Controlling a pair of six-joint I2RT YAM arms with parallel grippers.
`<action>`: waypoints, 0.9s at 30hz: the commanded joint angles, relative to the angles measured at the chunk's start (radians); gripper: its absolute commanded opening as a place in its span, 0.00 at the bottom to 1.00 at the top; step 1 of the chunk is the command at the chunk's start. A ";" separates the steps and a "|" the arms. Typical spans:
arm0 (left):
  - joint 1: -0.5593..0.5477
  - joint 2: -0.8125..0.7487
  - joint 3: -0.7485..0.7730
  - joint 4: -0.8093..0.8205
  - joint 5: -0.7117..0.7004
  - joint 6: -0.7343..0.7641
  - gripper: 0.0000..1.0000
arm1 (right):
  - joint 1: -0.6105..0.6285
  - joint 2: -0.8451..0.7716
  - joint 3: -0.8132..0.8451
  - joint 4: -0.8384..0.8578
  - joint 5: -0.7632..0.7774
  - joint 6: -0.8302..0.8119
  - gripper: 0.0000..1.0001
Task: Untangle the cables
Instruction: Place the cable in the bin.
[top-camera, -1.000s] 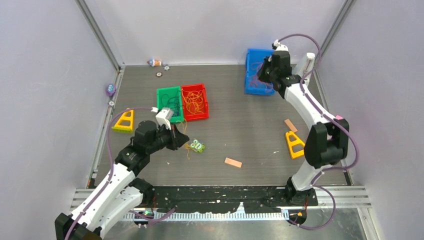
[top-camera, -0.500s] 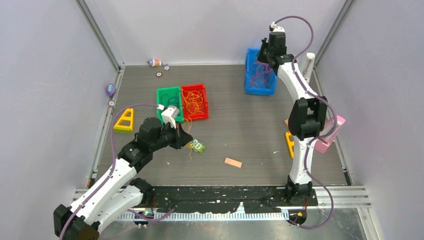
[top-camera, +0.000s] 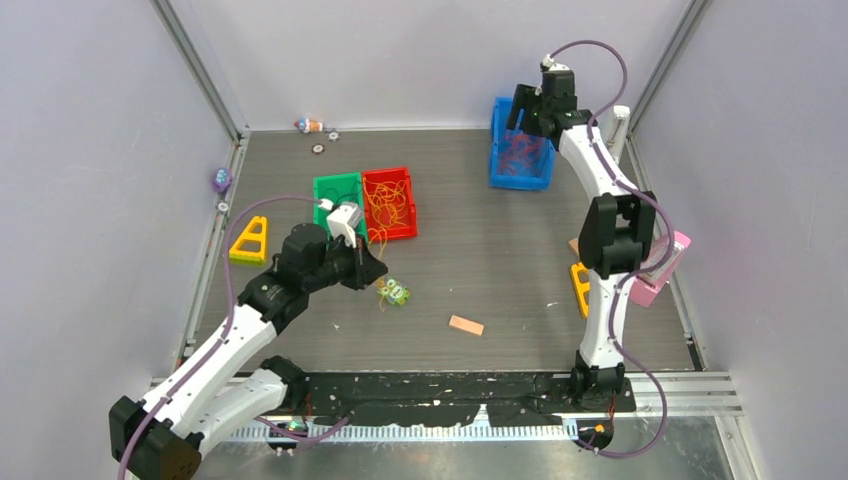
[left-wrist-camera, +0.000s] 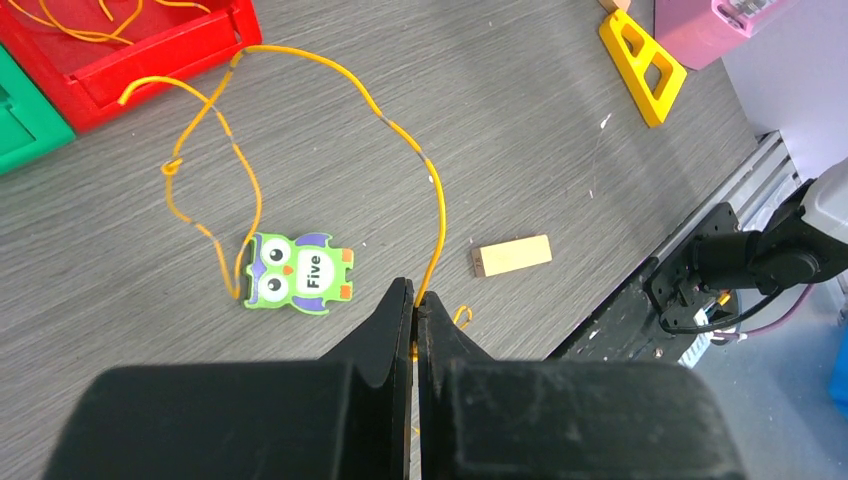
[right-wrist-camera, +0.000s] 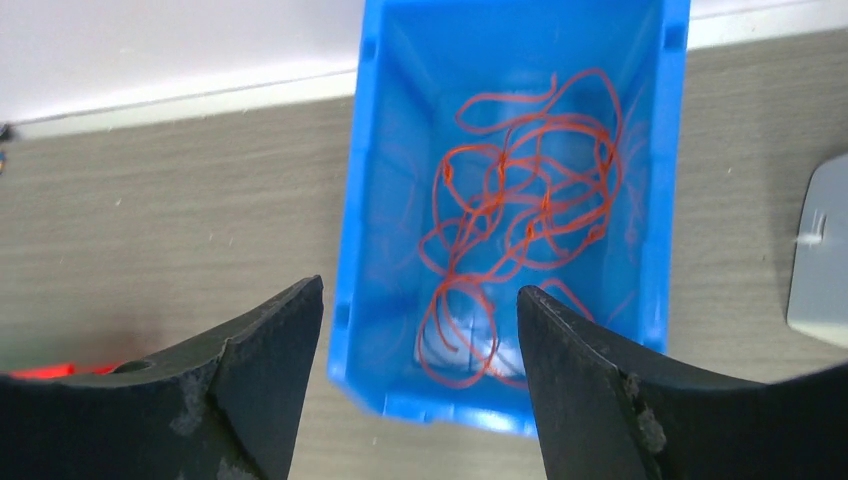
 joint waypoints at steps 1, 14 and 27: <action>-0.004 0.032 0.080 -0.006 0.012 0.032 0.00 | 0.005 -0.249 -0.175 0.059 -0.096 -0.012 0.77; 0.044 0.237 0.248 0.046 0.048 0.099 0.00 | 0.078 -0.775 -0.948 0.355 -0.350 0.039 0.91; 0.187 0.680 0.563 0.085 0.080 0.154 0.00 | 0.080 -0.971 -1.085 0.374 -0.417 0.094 0.91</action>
